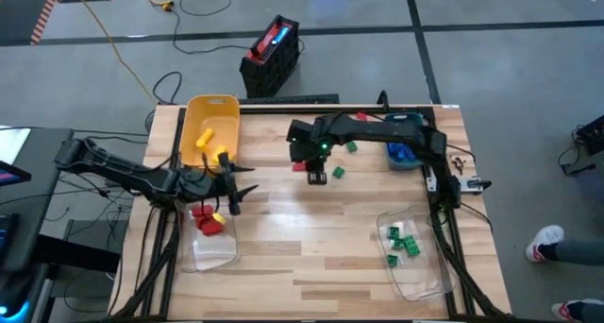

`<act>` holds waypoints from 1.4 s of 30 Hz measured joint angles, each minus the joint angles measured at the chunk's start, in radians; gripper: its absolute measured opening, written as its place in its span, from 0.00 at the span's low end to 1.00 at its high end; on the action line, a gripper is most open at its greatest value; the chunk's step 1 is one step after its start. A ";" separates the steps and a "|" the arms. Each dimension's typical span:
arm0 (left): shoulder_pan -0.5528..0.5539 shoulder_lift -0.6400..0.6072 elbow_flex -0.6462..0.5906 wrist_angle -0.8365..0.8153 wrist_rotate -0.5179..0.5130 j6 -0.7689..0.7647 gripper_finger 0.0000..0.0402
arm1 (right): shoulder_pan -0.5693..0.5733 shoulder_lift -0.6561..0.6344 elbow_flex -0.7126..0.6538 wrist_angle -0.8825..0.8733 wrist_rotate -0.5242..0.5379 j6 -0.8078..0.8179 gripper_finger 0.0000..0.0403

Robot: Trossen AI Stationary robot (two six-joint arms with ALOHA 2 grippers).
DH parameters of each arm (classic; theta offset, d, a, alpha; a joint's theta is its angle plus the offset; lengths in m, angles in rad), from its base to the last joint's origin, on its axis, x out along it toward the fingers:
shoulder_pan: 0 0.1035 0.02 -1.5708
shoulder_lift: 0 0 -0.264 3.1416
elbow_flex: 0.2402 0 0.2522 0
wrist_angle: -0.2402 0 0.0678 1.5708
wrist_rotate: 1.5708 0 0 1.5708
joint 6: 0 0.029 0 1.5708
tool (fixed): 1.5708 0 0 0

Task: Sort blocks
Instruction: Put the red wooden block into the left transparent bin

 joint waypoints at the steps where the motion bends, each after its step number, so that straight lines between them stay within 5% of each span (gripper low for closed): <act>1: -0.006 0.021 0.000 0.006 -0.012 0.026 0.56 | 0.008 -0.023 0.000 0.011 -0.062 0.043 0.26; 4: -0.021 0.089 0.000 0.066 -0.061 0.110 0.56 | 0.033 -0.081 0.000 0.059 -0.164 0.147 0.26; 16: -0.103 0.307 0.000 0.435 -0.071 0.432 0.56 | 0.157 -0.097 -0.007 0.177 -0.212 0.265 0.28; 22: -0.120 0.335 0.001 0.535 0.069 0.595 0.56 | 0.168 -0.097 -0.007 0.193 -0.230 0.323 0.29; 31: -0.096 0.335 0.001 0.609 0.195 0.606 0.55 | 0.194 -0.097 -0.007 0.239 -0.236 0.365 0.29; 42: -0.076 0.335 0.025 0.598 0.218 0.602 0.30 | 0.213 -0.096 -0.007 0.286 -0.250 0.403 0.29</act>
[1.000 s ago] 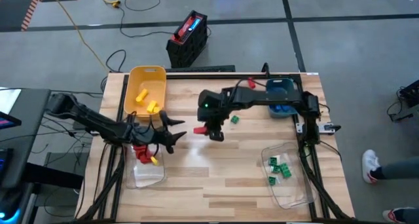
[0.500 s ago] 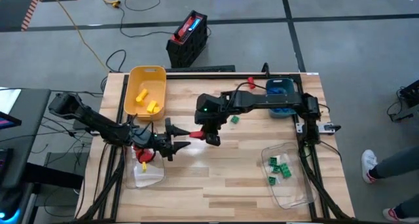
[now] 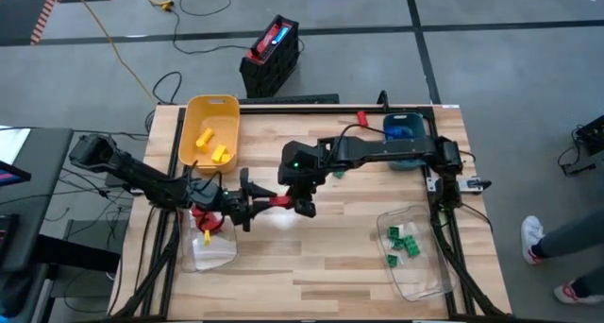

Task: Sort blocks
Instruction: Put the red wooden block into the left transparent bin

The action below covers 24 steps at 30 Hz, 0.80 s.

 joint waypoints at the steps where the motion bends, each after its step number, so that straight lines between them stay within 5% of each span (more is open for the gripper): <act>1: 0.000 0.000 0.005 -0.010 0.000 0.000 0.27 | 0.000 0.000 0.000 0.007 -0.001 0.005 0.29; 7: 0.001 0.000 0.008 -0.039 0.033 0.027 0.04 | -0.001 0.000 0.000 0.007 -0.010 0.011 0.29; 11: 0.000 -0.001 0.008 -0.040 0.038 0.029 0.04 | 0.000 0.000 0.000 0.020 -0.010 -0.007 0.33; 19: -0.005 -0.002 0.008 -0.078 0.037 -0.067 0.03 | -0.012 0.000 0.001 -0.052 0.007 -0.042 0.61; 24: -0.070 -0.077 0.026 -0.272 -0.133 -0.178 0.03 | -0.015 -0.016 0.001 -0.272 0.129 -0.081 0.66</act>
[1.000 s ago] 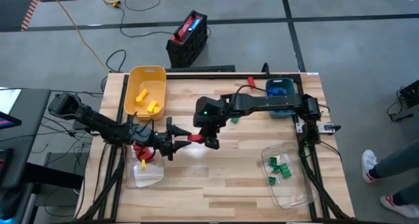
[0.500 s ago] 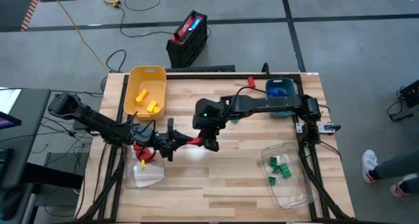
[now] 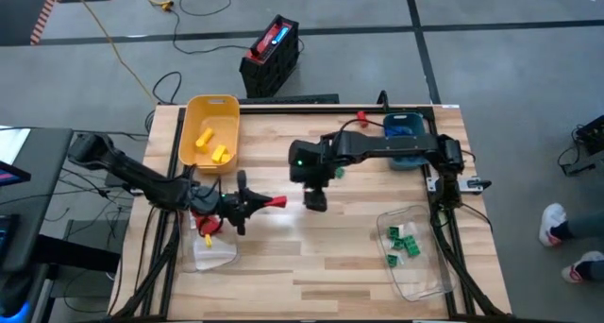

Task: Sort blocks
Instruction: Put the red wooden block into the left transparent bin

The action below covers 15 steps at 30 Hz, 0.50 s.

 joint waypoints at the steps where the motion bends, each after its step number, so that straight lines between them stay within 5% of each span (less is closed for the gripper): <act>1: -0.017 -0.030 0.021 -0.083 -0.029 -0.044 0.03 | 0.008 -0.002 -0.005 -0.040 0.047 -0.012 0.67; 7: -0.138 -0.167 0.266 -0.663 -0.056 -0.531 0.03 | 0.042 -0.002 -0.112 -0.034 0.167 -0.028 0.67; 15: -0.304 -0.077 0.512 -1.394 -0.020 -1.246 0.03 | 0.025 -0.003 -0.195 -0.077 0.186 -0.052 0.67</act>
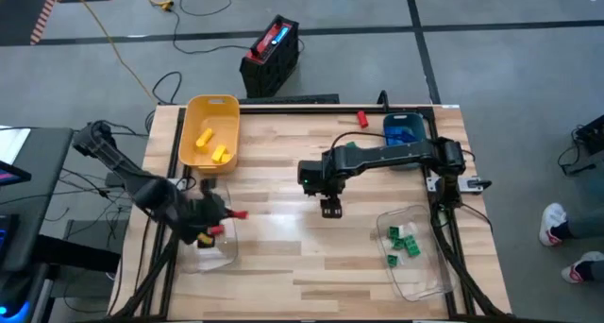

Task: Sort blocks
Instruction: Put the red wooden block into the left transparent bin, then put the green game piece into the right transparent bin

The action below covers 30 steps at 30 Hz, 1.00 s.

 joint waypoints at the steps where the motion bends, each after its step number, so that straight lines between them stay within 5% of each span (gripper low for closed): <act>1: -0.009 0.015 0.001 -0.085 0.034 -0.119 0.03 | -0.004 -0.003 -0.005 0.000 0.017 -0.001 0.67; 6: -0.062 0.102 -0.058 -0.283 0.251 -0.504 0.03 | -0.037 -0.022 -0.021 -0.003 0.093 -0.003 0.67; 10: -0.069 0.161 -0.123 -0.272 0.363 -0.592 0.05 | -0.077 -0.059 -0.021 0.004 0.143 -0.018 0.67; 17: -0.075 0.221 -0.167 -0.273 0.412 -0.650 0.18 | -0.166 -0.134 -0.021 -0.045 0.144 -0.064 0.67; 24: -0.093 0.197 -0.159 -0.275 0.373 -0.676 0.28 | -0.276 -0.193 -0.154 -0.001 0.136 -0.128 0.67; 30: -0.183 0.179 -0.105 -0.349 0.161 -0.729 0.31 | -0.266 -0.206 -0.263 0.150 0.134 -0.065 0.67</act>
